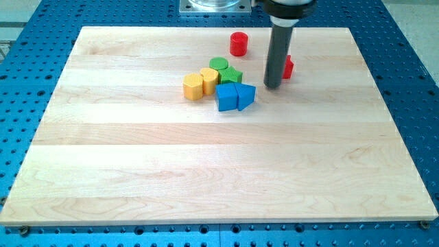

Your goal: Place the green blocks vertically to each other

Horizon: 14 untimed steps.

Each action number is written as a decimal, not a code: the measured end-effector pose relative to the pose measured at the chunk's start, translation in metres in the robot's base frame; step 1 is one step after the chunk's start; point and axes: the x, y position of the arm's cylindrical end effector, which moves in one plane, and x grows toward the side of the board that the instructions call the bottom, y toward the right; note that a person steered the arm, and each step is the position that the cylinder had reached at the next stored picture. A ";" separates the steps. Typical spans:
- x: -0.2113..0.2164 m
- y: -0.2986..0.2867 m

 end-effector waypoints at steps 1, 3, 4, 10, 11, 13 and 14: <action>-0.057 0.013; -0.046 0.023; -0.032 0.008; -0.010 -0.157; -0.010 -0.173; -0.063 -0.173; -0.055 -0.175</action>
